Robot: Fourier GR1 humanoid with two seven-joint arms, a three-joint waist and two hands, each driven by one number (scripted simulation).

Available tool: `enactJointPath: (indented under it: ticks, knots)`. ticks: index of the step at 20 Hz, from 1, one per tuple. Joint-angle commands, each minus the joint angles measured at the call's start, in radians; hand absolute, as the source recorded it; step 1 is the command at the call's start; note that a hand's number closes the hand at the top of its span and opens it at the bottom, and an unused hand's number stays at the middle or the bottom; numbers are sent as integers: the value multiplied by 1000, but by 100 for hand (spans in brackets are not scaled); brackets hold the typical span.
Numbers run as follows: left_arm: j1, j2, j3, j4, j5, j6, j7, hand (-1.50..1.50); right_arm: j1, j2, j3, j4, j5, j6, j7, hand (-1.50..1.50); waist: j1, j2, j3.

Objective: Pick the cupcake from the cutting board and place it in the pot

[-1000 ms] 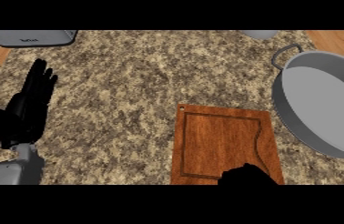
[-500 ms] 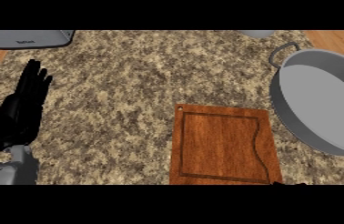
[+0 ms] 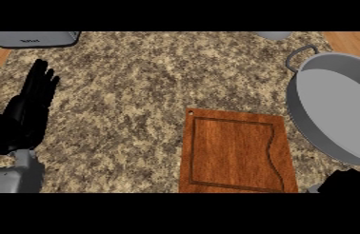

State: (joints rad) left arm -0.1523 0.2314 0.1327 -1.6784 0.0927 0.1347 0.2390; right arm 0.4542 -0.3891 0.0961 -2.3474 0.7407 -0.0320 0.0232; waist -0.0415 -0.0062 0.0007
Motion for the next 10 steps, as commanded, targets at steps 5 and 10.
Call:
enactJointPath:
  ticks: [5, 10]
  knots:
    - [25, -12, 6, 37, 6, -17, -51, 0, -76, -16, -321, -46, -460, 127, 40, 150, 18, 4, -1]
    - [-58, -6, -5, 44, -6, -3, 8, 0, -241, -121, -543, 208, -714, 236, 54, 150, 32, 6, 0]
